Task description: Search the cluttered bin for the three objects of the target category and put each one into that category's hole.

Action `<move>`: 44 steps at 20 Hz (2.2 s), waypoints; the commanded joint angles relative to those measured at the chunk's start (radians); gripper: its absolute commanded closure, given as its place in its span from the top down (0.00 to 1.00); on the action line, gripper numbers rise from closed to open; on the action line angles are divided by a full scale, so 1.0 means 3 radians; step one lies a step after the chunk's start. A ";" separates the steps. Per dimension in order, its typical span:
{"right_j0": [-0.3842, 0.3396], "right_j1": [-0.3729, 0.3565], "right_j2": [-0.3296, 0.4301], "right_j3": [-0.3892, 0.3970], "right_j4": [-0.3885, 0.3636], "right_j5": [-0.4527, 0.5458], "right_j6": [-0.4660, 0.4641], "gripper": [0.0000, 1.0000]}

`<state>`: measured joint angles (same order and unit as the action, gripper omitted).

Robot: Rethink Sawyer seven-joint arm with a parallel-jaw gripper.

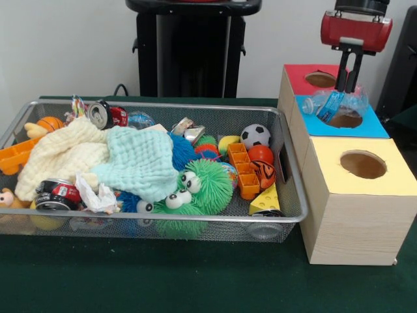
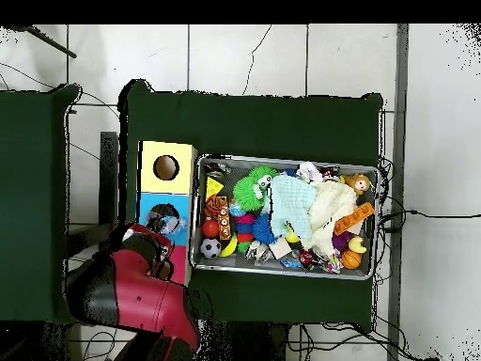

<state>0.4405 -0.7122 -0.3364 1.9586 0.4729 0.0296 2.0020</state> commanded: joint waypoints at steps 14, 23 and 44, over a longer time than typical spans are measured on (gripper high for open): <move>-0.0174 0.0323 0.0471 0.0281 -0.0055 -0.0368 0.0723 0.00; -0.0187 0.0335 0.0501 0.0310 -0.0058 -0.0444 0.0726 0.00; 0.0023 0.0107 0.0253 0.0246 0.0100 0.0152 0.0664 0.00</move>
<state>0.4274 -0.6811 -0.2947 1.9586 0.4737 -0.0906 2.0020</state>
